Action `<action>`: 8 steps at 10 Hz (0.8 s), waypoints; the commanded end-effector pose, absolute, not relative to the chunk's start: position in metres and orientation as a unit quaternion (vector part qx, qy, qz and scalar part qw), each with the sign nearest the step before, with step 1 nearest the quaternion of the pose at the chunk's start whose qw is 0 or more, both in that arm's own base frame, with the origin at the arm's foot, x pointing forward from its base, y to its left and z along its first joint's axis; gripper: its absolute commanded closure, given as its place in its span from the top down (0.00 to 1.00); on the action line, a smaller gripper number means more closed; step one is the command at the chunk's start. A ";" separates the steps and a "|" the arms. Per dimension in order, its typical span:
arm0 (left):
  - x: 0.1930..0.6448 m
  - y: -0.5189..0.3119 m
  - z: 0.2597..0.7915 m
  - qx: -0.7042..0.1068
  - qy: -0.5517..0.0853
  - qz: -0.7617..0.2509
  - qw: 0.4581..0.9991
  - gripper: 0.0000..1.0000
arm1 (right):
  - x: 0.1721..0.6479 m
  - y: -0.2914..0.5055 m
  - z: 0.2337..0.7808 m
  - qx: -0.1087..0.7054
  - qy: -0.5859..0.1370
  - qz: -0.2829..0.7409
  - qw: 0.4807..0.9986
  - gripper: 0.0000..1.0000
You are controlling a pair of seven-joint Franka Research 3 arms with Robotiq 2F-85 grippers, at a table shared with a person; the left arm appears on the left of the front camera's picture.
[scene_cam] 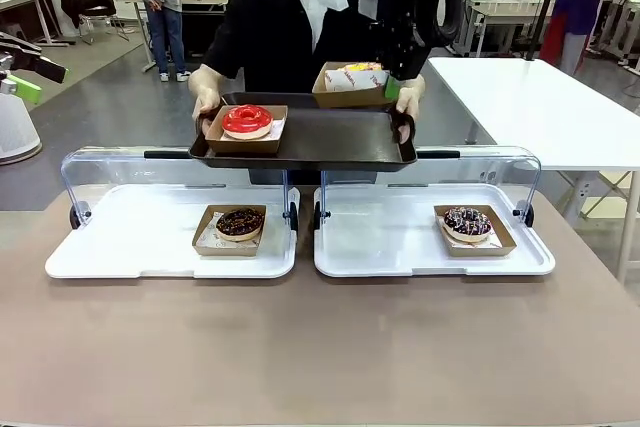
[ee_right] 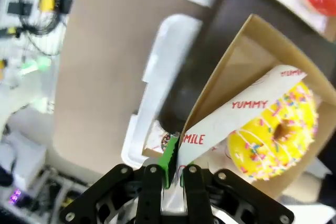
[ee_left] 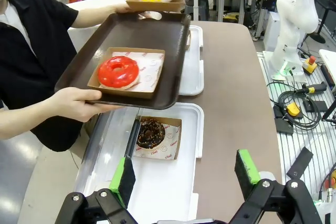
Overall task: Provide the desired donut to the person.
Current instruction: Pick up and lift the Paper togo box containing the Donut pointed at by the person.
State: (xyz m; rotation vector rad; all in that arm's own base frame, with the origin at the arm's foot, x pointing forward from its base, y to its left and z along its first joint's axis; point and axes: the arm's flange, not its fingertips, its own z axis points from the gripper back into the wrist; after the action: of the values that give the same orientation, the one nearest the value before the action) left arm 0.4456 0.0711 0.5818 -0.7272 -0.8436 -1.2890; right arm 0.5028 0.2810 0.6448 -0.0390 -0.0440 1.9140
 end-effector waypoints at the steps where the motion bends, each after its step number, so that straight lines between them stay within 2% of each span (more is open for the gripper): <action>1: 0.444 0.071 0.584 -0.328 -0.373 -0.563 0.661 1.00 | 0.529 0.282 0.634 0.001 -0.044 0.788 0.614 0.00; 4: 0.444 0.071 0.584 -0.328 -0.373 -0.563 0.661 1.00 | 0.538 0.272 0.616 0.004 -0.029 0.786 0.618 0.00; 8: 0.444 0.071 0.584 -0.328 -0.373 -0.563 0.661 1.00 | 0.542 0.269 0.618 -0.003 -0.030 0.786 0.617 0.00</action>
State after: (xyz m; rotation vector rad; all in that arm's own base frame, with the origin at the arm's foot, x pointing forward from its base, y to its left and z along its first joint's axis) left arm 0.4456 0.0711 0.5818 -0.7272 -0.8436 -1.2889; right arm 0.5426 0.2709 0.6156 -0.0032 -0.0656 1.8151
